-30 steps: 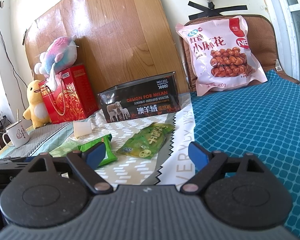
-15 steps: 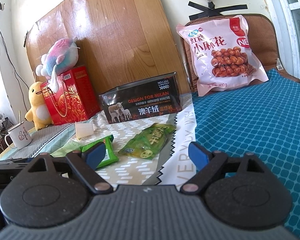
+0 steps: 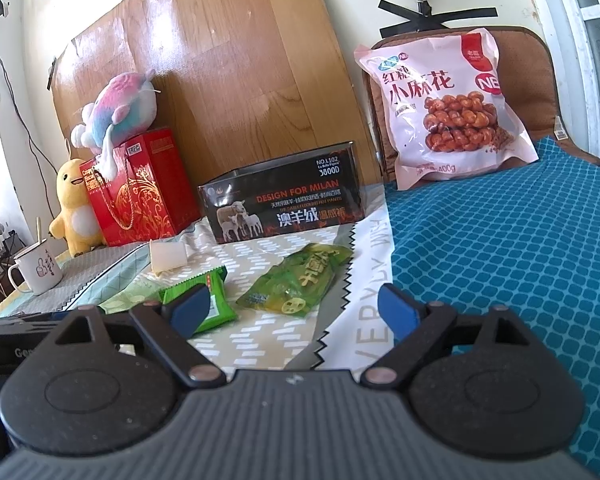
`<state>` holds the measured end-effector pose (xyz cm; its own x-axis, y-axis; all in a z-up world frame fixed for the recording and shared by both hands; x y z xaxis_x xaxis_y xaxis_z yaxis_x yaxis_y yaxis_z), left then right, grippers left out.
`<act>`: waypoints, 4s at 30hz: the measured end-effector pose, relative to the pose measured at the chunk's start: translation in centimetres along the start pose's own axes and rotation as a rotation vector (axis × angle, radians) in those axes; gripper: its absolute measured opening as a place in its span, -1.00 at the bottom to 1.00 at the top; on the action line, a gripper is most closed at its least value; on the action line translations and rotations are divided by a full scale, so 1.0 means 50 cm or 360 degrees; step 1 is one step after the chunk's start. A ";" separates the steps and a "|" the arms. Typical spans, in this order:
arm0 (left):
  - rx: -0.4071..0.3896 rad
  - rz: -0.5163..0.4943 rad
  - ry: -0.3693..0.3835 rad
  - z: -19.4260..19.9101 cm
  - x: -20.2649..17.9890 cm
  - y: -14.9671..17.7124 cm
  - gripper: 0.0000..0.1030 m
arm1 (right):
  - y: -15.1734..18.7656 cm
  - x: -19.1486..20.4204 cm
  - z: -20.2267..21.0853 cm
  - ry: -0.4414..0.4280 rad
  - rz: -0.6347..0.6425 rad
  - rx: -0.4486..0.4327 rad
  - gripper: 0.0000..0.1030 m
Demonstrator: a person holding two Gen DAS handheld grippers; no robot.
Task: Organize snacks
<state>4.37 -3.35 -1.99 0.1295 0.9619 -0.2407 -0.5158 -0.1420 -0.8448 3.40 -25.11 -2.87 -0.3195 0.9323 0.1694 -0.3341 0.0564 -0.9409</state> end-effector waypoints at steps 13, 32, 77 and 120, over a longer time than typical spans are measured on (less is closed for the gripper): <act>0.0001 0.0018 0.0001 -0.001 0.001 0.001 0.99 | 0.002 0.001 -0.003 -0.0006 0.0002 0.0002 0.80; -0.0020 0.0071 0.0012 0.006 0.012 -0.004 0.99 | 0.001 0.002 -0.002 -0.0005 -0.0001 0.0001 0.81; 0.0313 0.0271 0.0204 -0.055 0.196 -0.097 0.33 | 0.009 0.306 -0.161 -0.0661 0.0822 0.0373 0.15; 0.0657 0.0234 0.0537 -0.051 -0.001 -0.003 0.33 | 0.032 0.081 -0.013 -0.0477 0.0873 0.0338 0.40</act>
<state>6.58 -3.99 -3.08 0.2601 0.8010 -0.5392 -0.8293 -0.1008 -0.5497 2.12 -21.01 -3.89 -0.7161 0.6642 -0.2148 -0.2104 -0.4988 -0.8408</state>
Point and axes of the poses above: each gripper's, at about its wrist camera, not at the fingertips, and z roughly against the way its jaws point, x to its left, y to its underside, the point moved 7 cm from there along -z, roughly the way its jaws point, and after that the axes turned 8 degrees about z, right-handed, at the moved point
